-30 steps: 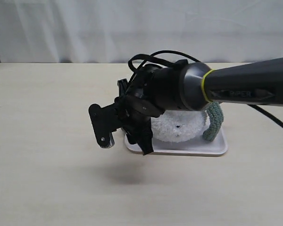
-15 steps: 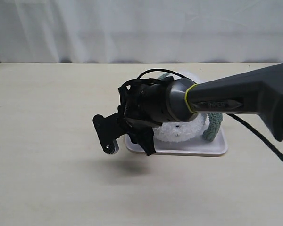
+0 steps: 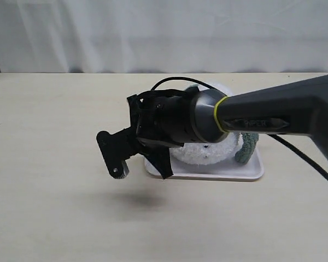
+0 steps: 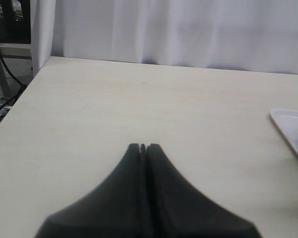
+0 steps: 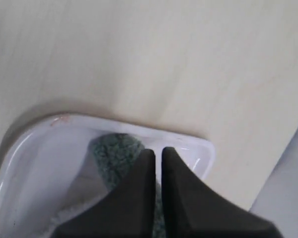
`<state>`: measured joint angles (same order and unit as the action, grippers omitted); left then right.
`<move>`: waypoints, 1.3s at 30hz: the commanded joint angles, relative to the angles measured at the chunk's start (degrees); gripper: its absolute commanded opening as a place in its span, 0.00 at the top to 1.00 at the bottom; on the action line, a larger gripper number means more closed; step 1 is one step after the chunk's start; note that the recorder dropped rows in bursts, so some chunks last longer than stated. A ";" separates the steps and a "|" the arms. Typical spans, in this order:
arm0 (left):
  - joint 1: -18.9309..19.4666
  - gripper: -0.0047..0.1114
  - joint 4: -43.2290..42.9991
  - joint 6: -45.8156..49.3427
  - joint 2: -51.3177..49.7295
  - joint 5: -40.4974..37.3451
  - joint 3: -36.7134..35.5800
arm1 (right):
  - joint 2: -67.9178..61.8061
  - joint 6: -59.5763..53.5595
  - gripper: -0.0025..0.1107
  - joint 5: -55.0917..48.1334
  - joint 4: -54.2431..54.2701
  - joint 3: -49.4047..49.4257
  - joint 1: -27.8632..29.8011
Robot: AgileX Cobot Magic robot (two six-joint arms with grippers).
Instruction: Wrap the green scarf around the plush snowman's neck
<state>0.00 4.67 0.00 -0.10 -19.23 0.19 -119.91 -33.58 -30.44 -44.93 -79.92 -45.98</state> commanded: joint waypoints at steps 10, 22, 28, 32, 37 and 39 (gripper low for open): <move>-0.08 0.96 -0.04 0.00 0.10 0.71 -0.19 | 6.65 0.45 0.89 -10.27 4.11 0.19 -0.79; -0.08 0.96 -0.04 0.00 0.10 0.71 -0.19 | 0.61 -8.94 0.42 -8.55 3.58 0.32 -0.79; -0.08 0.96 -0.04 0.00 0.10 0.71 -0.19 | -2.71 -4.13 0.42 -3.38 -3.95 0.32 -0.79; -0.08 0.96 -0.04 0.00 0.10 0.71 -0.19 | -4.89 0.67 0.42 -3.04 -11.04 0.32 -0.79; -0.08 0.96 -0.04 0.00 0.10 0.71 -0.19 | -6.60 1.31 0.43 -5.62 -13.37 0.21 -0.68; -0.08 0.96 -0.04 0.00 0.10 0.71 -0.19 | -6.72 1.31 0.47 -5.62 -13.37 0.21 -0.68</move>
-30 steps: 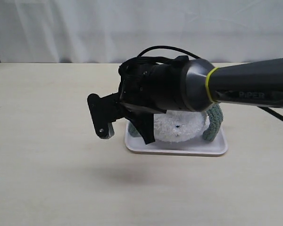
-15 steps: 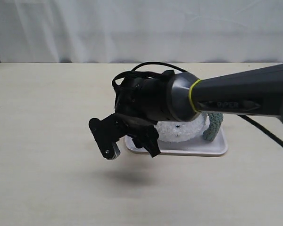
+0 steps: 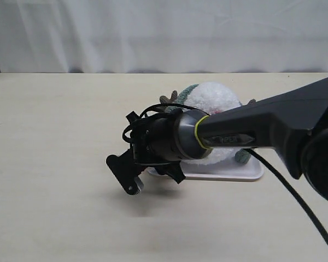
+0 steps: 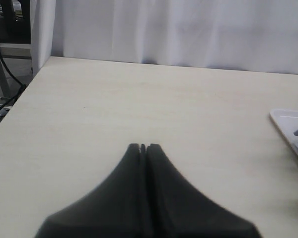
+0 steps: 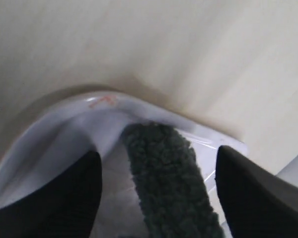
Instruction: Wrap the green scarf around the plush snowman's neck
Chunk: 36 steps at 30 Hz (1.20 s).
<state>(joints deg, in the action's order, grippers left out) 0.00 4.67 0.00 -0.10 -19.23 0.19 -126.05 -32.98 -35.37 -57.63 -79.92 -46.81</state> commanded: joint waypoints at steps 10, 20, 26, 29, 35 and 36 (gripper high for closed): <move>-0.08 0.96 -0.04 0.00 0.10 0.71 -0.19 | -0.46 1.13 0.94 -3.20 -4.56 0.21 -0.20; -0.08 0.96 -0.04 0.00 0.10 0.71 -0.19 | 10.02 1.97 0.94 -3.74 7.53 0.21 -2.00; -0.08 0.96 -0.04 0.00 0.10 0.71 -0.19 | 16.87 -11.41 0.94 -10.76 23.62 0.21 -2.00; -0.08 0.96 -0.04 0.00 0.10 0.71 -0.19 | 18.00 -11.41 0.94 -15.75 24.31 0.21 -1.89; -0.08 0.96 -0.04 0.00 0.10 0.71 -0.19 | 18.28 -11.66 0.94 -17.57 28.17 1.63 -0.40; -0.08 0.96 -0.04 0.00 0.10 0.71 -0.19 | 18.28 -11.96 0.94 -16.77 28.87 2.42 -0.12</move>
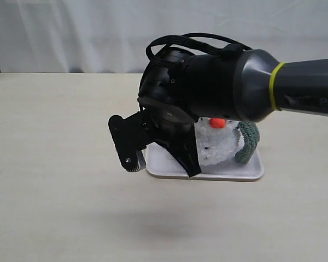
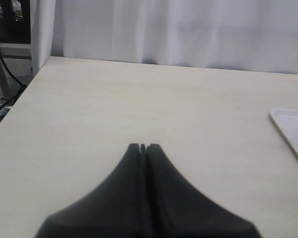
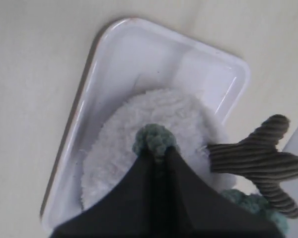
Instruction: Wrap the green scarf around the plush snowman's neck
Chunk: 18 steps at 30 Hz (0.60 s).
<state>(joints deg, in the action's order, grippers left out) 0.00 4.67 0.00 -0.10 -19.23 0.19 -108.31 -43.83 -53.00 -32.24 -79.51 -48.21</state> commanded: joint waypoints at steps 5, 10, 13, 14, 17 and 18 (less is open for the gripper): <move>-0.08 0.96 -0.04 0.00 0.10 0.71 -0.19 | 0.54 -3.52 0.94 2.34 1.88 7.75 1.70; -0.08 0.96 -0.04 0.00 0.10 0.71 -0.19 | 0.54 -0.16 0.94 2.34 -5.32 10.76 1.70; -0.08 0.96 -0.04 0.00 0.10 0.71 -0.19 | 0.54 2.25 0.94 3.53 -5.98 11.15 1.70; -0.08 0.96 -0.04 0.00 0.10 0.71 -0.19 | 0.54 3.01 0.94 3.86 -5.98 11.15 1.70; -0.08 0.96 -0.04 0.00 0.10 0.71 -0.19 | 0.54 3.19 0.89 5.14 -5.98 11.15 1.70; -0.08 0.96 -0.04 0.00 0.10 0.71 -0.19 | 0.54 3.19 0.85 5.26 -6.09 11.15 1.70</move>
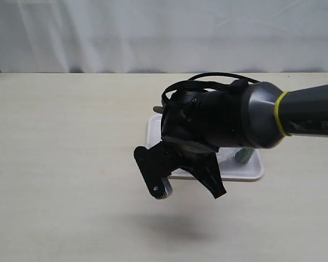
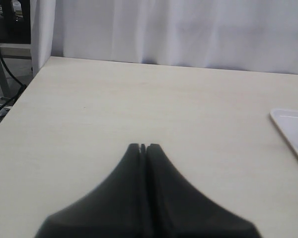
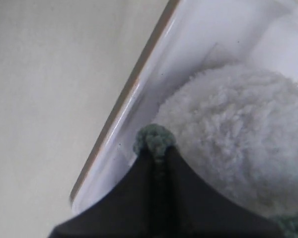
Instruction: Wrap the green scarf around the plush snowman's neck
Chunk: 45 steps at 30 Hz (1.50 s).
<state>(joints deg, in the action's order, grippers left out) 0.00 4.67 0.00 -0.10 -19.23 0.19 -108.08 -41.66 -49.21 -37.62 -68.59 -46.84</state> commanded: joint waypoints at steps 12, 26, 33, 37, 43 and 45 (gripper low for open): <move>-0.08 0.96 -0.04 0.00 0.10 0.71 -0.19 | 1.41 10.29 0.42 0.75 -0.57 0.23 0.06; -0.08 0.96 -0.04 0.00 0.10 0.71 -0.19 | 12.68 16.87 0.42 0.75 13.00 0.23 0.06; -0.08 0.96 -0.04 0.00 0.10 0.71 -0.19 | 16.76 16.87 0.42 1.19 17.44 0.23 0.06; -0.08 0.96 -0.04 0.00 0.10 0.71 -0.19 | 18.29 20.54 0.45 4.26 16.32 -0.13 0.06; -0.08 0.96 -0.04 0.00 0.10 0.71 -0.19 | 18.41 39.28 0.83 14.04 1.62 -0.75 0.18; -0.08 0.96 -0.04 0.00 0.10 0.71 -0.19 | 17.71 46.05 0.94 16.90 -3.09 -0.88 0.62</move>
<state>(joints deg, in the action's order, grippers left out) 0.00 4.67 0.00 -0.10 -19.23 0.19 -89.91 -4.29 -36.67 -34.32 -69.05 -46.84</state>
